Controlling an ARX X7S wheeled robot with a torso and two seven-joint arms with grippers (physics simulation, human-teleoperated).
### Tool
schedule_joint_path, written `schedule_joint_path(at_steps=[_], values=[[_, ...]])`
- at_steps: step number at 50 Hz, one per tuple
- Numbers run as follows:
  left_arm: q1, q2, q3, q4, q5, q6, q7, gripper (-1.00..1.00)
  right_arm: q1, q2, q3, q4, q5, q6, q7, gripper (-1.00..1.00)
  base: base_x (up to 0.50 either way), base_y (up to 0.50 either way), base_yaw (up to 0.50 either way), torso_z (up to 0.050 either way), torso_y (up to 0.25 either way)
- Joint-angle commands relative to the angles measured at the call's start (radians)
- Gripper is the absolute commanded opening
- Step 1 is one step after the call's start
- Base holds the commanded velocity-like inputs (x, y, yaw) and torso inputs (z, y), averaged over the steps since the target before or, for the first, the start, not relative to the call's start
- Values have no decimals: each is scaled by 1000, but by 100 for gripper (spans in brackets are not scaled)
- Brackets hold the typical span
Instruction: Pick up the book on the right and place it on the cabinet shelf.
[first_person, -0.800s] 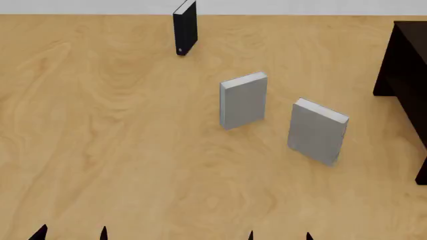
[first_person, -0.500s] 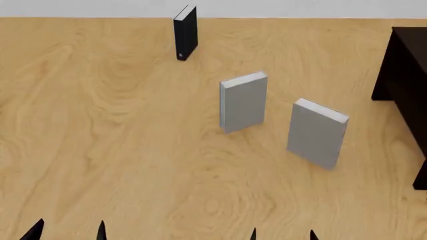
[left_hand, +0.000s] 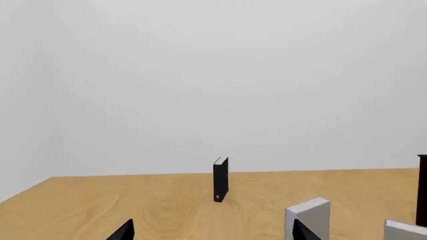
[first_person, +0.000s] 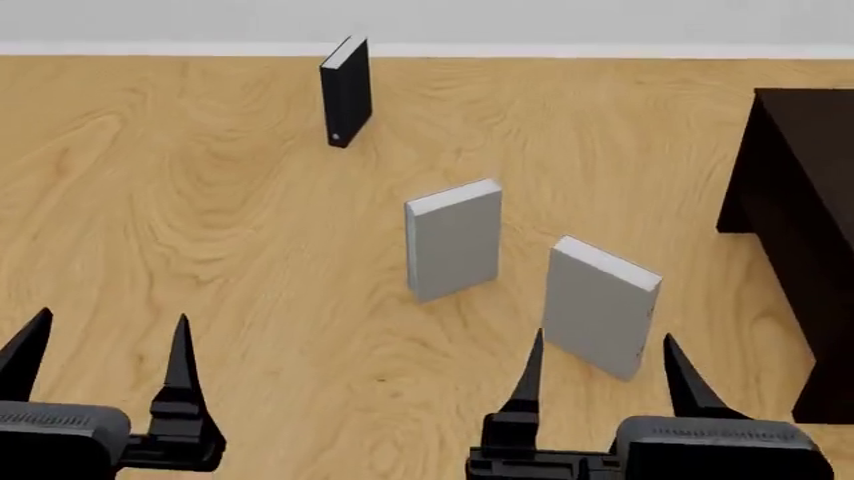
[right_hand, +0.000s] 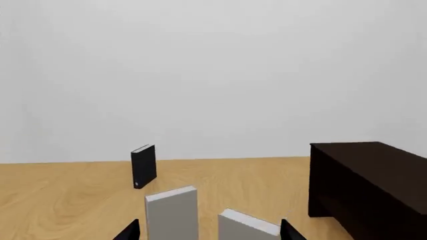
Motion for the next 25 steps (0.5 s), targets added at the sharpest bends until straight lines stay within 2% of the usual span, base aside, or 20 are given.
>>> schedule_joint_path(at_steps=[1,15,16,25], values=[[-27,-27,12,45,-9,-25,-18,100,24,21,3,-17,40,35,-4,100,398,-305,0,50,0],[-30,-32,8,48,-50,-44,-37,100,29,37,-15,-19,52,36,-2,100,460,-213,0,50,0],[-25,-33,2,60,-86,-52,-18,100,28,38,-16,-23,52,37,-1,100,500,-137,0,0,0],[-27,-42,13,67,-86,-57,-34,100,27,47,-25,-30,45,34,12,100,500,-27,0,0,0]])
